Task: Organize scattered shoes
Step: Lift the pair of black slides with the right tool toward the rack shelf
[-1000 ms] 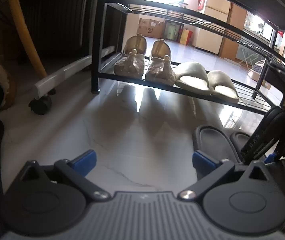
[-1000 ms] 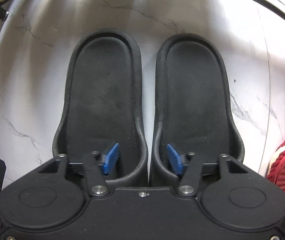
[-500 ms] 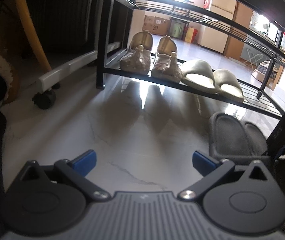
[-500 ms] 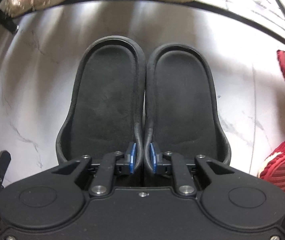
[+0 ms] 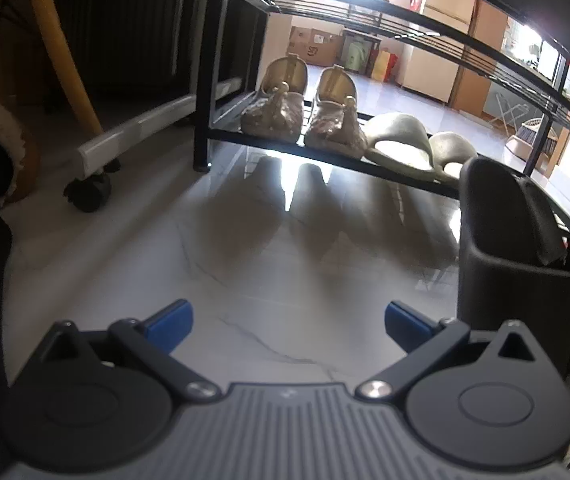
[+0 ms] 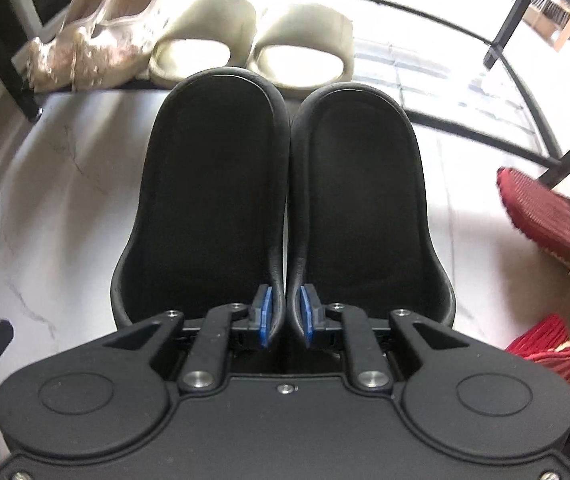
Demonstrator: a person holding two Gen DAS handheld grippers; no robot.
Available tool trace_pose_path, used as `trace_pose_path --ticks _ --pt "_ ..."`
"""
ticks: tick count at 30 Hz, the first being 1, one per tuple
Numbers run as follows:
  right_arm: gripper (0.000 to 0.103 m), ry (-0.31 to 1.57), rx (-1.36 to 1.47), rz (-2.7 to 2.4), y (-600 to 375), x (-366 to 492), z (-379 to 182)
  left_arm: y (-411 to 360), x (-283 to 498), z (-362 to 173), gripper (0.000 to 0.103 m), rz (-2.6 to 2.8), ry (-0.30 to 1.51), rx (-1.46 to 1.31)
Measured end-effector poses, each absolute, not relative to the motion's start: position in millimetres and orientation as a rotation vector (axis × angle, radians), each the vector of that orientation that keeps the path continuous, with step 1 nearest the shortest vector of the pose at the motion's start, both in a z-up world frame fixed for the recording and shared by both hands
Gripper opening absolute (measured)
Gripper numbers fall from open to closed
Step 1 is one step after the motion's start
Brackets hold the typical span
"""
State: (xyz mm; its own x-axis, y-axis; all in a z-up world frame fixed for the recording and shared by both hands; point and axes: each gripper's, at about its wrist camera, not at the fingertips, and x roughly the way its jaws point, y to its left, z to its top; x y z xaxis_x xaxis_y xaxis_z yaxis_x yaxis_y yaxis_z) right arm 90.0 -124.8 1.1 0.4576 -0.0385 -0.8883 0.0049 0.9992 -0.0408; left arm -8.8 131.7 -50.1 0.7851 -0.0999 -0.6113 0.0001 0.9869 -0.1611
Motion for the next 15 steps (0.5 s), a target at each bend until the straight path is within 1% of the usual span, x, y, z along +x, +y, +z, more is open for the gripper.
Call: trace_pose_path --ticks 7,15 --pt "0.016 1.003 -0.026 -0.095 -153.2 103.1 12.6 132.8 -7.5 -52.0 0.102 -0.05 0.672 -0.16" --pt "0.016 0.96 0.029 -0.185 -194.5 131.7 20.3 131.6 -8.0 -53.1 0.102 -0.051 0.666 -0.135"
